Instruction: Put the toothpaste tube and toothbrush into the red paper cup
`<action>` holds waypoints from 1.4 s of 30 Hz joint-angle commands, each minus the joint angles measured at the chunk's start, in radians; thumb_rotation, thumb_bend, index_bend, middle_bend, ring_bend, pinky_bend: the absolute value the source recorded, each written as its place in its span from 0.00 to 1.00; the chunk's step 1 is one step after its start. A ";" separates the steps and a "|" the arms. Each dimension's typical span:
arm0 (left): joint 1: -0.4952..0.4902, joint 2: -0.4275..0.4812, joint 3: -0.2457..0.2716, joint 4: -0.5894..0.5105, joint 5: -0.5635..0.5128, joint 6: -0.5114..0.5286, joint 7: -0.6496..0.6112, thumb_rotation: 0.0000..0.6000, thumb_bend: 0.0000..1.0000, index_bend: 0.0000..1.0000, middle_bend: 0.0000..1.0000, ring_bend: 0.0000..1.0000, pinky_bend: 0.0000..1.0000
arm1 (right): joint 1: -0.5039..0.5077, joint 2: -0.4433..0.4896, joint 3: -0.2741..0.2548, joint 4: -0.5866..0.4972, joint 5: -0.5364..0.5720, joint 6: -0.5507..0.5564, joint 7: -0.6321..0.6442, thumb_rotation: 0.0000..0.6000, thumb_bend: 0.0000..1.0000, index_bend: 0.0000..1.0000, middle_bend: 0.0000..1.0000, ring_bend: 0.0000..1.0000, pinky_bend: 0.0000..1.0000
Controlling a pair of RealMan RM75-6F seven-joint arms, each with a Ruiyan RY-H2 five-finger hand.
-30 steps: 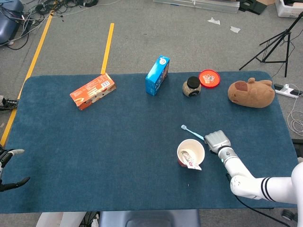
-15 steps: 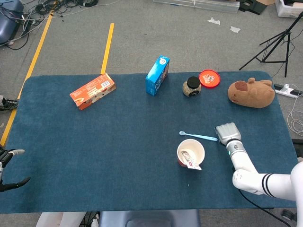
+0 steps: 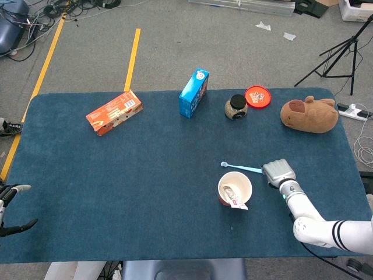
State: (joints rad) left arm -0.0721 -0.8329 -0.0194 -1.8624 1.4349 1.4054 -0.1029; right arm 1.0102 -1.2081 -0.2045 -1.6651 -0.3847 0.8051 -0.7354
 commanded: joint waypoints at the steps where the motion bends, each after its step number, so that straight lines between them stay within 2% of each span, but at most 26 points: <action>1: 0.000 0.000 0.000 0.001 -0.001 0.000 -0.001 1.00 0.00 0.25 0.27 0.20 0.20 | 0.002 -0.005 -0.003 0.004 0.003 -0.002 -0.002 1.00 0.91 0.33 1.00 1.00 1.00; 23: 0.001 0.004 0.000 0.001 0.000 0.000 -0.009 1.00 0.00 0.25 0.27 0.20 0.20 | 0.027 -0.052 -0.016 0.046 0.058 -0.015 -0.022 1.00 0.91 0.29 1.00 1.00 1.00; 31: 0.000 0.003 0.000 0.001 -0.001 -0.001 -0.005 1.00 0.00 0.25 0.27 0.20 0.20 | 0.008 -0.088 0.014 0.095 0.050 0.035 0.002 1.00 0.91 0.22 1.00 1.00 1.00; 36: 0.001 0.003 0.000 0.001 -0.002 0.000 -0.006 1.00 0.00 0.25 0.27 0.20 0.20 | -0.005 -0.091 0.032 0.106 0.037 0.045 0.017 1.00 0.90 0.21 1.00 1.00 1.00; 39: 0.001 0.003 0.000 0.001 -0.003 -0.001 -0.006 1.00 0.00 0.25 0.27 0.20 0.20 | -0.022 -0.060 0.043 0.074 -0.013 0.039 0.051 1.00 0.87 0.21 1.00 0.97 1.00; 42: 0.000 0.002 0.000 0.001 -0.003 -0.002 -0.005 1.00 0.00 0.25 0.27 0.20 0.20 | -0.042 -0.009 0.053 0.021 -0.079 0.041 0.090 1.00 0.81 0.21 0.99 0.87 1.00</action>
State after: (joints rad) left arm -0.0720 -0.8305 -0.0196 -1.8615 1.4322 1.4034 -0.1081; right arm 0.9840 -1.2505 -0.1608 -1.6096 -0.4243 0.8467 -0.6729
